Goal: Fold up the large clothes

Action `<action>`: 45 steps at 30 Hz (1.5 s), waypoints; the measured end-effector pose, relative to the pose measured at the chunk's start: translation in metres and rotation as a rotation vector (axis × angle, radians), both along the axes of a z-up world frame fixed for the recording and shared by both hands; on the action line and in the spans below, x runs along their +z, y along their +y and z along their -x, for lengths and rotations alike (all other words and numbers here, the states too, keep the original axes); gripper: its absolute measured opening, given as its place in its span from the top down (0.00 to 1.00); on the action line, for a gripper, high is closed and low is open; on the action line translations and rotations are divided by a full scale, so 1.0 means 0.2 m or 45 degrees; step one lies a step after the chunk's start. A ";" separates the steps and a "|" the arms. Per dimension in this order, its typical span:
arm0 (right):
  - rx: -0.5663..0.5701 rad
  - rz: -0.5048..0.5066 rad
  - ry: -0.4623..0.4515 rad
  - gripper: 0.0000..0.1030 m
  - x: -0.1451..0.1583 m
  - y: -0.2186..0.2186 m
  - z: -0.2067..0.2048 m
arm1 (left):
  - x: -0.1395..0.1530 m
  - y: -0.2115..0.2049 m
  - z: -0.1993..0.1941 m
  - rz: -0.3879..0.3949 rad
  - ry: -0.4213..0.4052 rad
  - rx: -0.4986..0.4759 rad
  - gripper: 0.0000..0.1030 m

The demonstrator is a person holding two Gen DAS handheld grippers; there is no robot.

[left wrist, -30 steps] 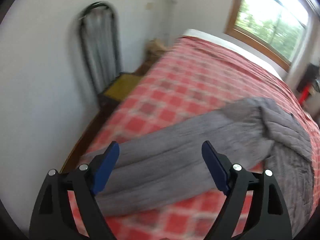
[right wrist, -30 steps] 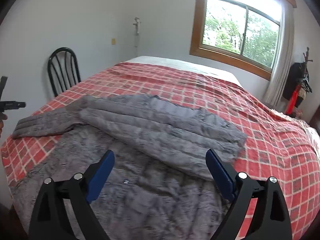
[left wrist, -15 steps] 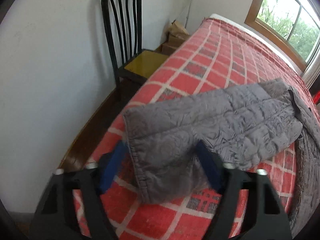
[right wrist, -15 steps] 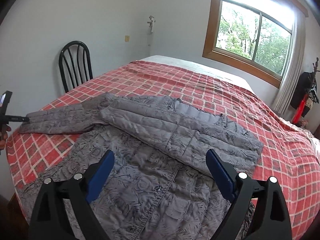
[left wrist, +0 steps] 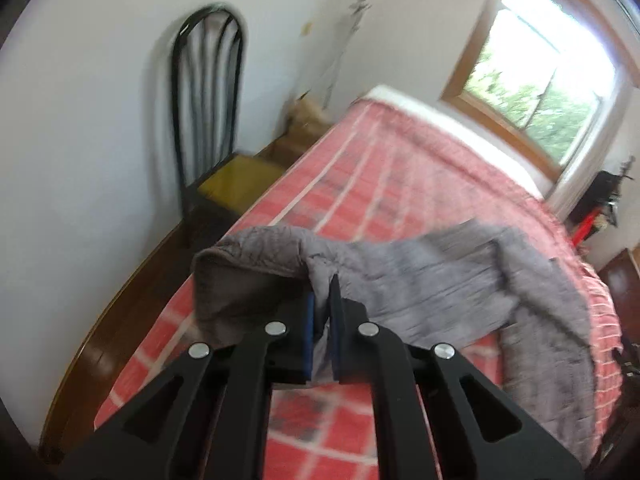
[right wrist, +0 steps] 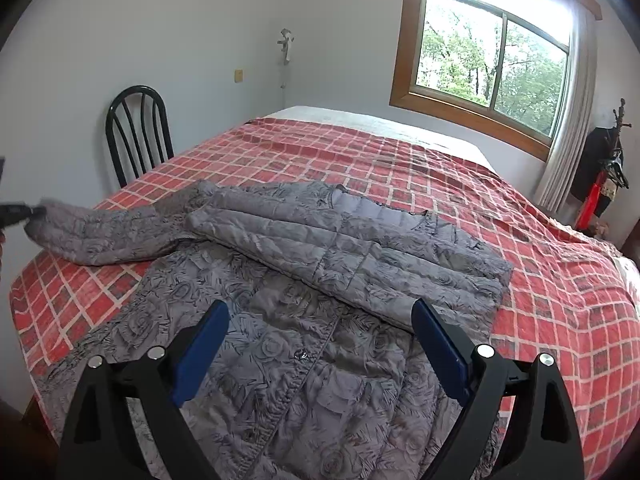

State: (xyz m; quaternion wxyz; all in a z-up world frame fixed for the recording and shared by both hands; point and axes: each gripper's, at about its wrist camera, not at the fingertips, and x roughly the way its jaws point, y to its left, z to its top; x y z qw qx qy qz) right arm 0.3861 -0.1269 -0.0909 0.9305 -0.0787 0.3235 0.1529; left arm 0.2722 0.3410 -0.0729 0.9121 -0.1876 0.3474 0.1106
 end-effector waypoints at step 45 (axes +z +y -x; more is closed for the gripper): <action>-0.153 -0.131 0.220 0.10 -0.13 -0.49 -0.17 | 0.04 -1.85 -0.79 -0.058 0.000 -0.926 0.30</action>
